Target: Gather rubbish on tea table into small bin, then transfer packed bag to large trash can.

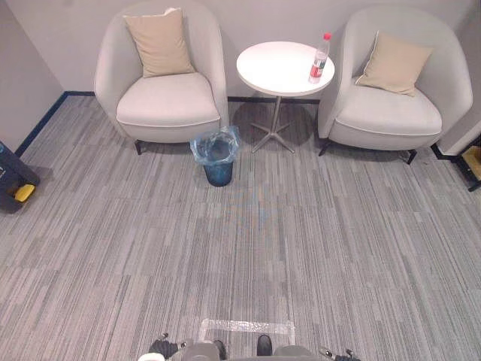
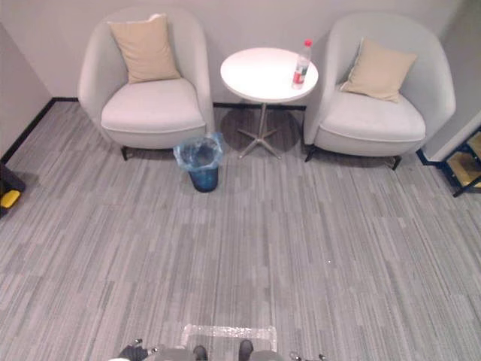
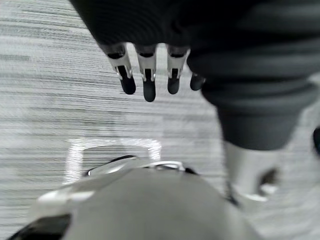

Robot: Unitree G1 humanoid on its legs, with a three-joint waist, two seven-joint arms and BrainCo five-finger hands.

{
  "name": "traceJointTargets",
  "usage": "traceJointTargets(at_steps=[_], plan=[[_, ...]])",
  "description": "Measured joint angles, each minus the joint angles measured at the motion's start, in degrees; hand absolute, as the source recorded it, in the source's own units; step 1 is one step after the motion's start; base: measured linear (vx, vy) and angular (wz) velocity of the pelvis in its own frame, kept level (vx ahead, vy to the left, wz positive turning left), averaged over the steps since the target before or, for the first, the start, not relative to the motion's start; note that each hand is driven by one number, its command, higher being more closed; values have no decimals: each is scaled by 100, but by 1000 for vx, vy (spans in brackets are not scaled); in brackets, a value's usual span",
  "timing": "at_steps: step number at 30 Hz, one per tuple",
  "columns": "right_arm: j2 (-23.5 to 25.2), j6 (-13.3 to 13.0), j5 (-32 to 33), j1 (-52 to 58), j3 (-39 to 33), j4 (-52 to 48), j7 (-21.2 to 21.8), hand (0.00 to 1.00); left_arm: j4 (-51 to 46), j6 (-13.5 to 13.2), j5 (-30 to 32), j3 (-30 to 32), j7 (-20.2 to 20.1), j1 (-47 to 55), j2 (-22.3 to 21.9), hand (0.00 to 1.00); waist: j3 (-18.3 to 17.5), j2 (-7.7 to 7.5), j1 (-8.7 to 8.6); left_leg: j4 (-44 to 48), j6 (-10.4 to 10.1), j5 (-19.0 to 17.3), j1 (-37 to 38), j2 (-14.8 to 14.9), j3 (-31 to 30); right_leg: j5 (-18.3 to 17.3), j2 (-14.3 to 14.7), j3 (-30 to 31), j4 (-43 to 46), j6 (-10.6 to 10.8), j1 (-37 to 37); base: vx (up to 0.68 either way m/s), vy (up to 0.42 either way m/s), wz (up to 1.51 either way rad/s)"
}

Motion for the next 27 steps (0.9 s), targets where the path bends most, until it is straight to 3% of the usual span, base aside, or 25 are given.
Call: traceJointTargets(at_steps=[4, 6, 7, 8, 9, 10, 12, 14, 15, 16, 17, 18, 20, 22, 23, 24, 25, 26, 27], plan=[[2, -2, 101, -92, 16, -152, -15, 0, -229, -100, -13, 23, 53, 91, -58, 0, 5, 43, 40, -402, -35, -201, -485, -75, -49, -257, -188, 352, -48, 3, 277, 268, 95, -41], [10, -3, 100, -179, 20, -165, -34, 0, -231, -114, -14, 23, 61, 72, -65, 0, 6, 43, 63, -1182, -71, -1, -629, -332, -226, -386, -326, 530, -112, 103, 388, 356, 221, -59], [17, -9, 100, -212, 21, -146, -52, 0, -221, -117, -13, 8, 67, 84, -94, 0, -9, 69, 107, -1998, -169, 339, -569, -519, -601, -512, -379, 670, -148, 223, 432, 280, 217, -57], [15, -21, 99, -216, 24, -125, -54, 0, -205, -120, -13, 6, 73, 94, -123, 0, -33, 111, 145, -2206, -111, 519, -576, -533, -746, -580, -354, 772, -145, 267, 452, 390, 316, -85], [71, -35, 99, -262, 28, -76, -57, 0, -177, -117, -12, 13, 64, 102, -74, 0, -76, 68, 235, -2019, 188, 687, -575, -606, -705, -695, -414, 920, -108, 375, 508, 449, 311, -61], [245, -46, 92, -266, 43, -70, -51, 0, -196, -115, -3, 21, 62, 73, 17, 0, -146, -103, 259, -1903, 216, 441, -584, -704, -547, -698, -577, 906, -16, 427, 528, 482, 293, -52], [343, -55, 76, -263, 17, -81, -48, 0, -210, -118, -5, 22, 64, 66, 43, 0, -179, -197, 318, -1856, 374, 275, -450, -778, -366, -671, -706, 854, 393, 473, 400, 512, 252, -28], [341, -50, 60, -268, 9, -110, -35, 0, -203, -95, -4, 1, 68, 58, 38, 0, -179, -197, 322, -1955, 495, 80, -117, -867, -263, -549, -770, 762, 1291, 710, 144, 481, 227, -25], [329, -56, 0, -268, 15, -178, 11, 0, -211, -89, -4, -33, 68, 63, 38, 0, -173, -183, 307, -2138, 497, -17, 179, -884, -229, -413, -819, 631, 2294, 1241, -254, 312, 122, -25], [317, -72, -90, -312, 9, -184, 36, 0, -205, -85, -5, -77, 67, 55, 51, 0, -172, -175, 271, -2327, 488, -60, 487, -909, -224, -442, -893, 370, 3220, 1409, -648, 474, 161, -21], [309, -71, -103, -355, 3, -171, 37, 0, -182, -83, -5, -139, 64, 37, 67, 0, -167, -167, 279, -2459, 484, -58, 701, -928, -220, -526, -954, 167, 3533, 1314, -812, 378, 86, -12], [268, -69, -136, -397, 12, -175, 40, 0, -141, -83, -7, -261, 66, -11, 64, 0, -144, -104, 257, -2755, 473, -51, 1123, -919, -178, -665, -1097, -343, 3744, 1072, -1001, 374, 71, -9], [193, -72, -144, -486, 45, -175, 63, 0, -95, -91, -13, -397, 63, -106, 36, 0, -170, 39, 219, -3012, 392, -93, 1623, -787, -184, -825, -1210, -1166, 3255, 775, -1404, 391, -9, -2], [140, -70, -146, -527, 127, -164, 67, 0, -96, -104, -16, -515, 56, -152, 31, 0, -174, 86, 213, -3012, 306, -144, 1725, -655, -194, -770, -1141, -1389, 2734, 733, -1667, 366, -108, 5], [130, -71, -146, -609, 148, -161, 75, 0, -79, -108, -16, -570, 43, -152, 48, 0, -171, 98, 146, -3013, 155, -228, 1841, -531, -260, -311, -985, -1466, 1900, 618, -1944, 289, -120, 5], [130, -72, -146, -611, 151, -160, 75, 0, -74, -108, -16, -573, 43, -152, 49, 0, -172, 96, 143, -3013, 146, -233, 1848, -525, -267, -259, -975, -1466, 1832, 612, -1952, 349, -165, 15], [137, -71, -166, -593, 220, -140, 77, 0, -41, -108, -16, -601, 39, -145, 108, 0, -206, -11, 102, -3012, 16, -310, 1963, -573, -379, 625, -901, -1356, 1015, 424, -1971, 308, -188, 24], [93, -75, -174, -607, 238, -110, 101, 0, 54, -100, -12, -606, 47, -186, 73, 0, -218, -4, 40, -3013, -112, -398, 2052, -564, -546, 928, -878, -1300, 1149, 433, -1958, 461, -272, 26], [-45, -80, -275, -621, 248, -110, 105, 0, 107, -107, -4, -604, 39, -188, -58, 0, -304, 253, 30, -3006, -173, -363, 2085, -369, -719, 858, -758, -1404, 1206, 397, -1920, 388, -240, 19]])
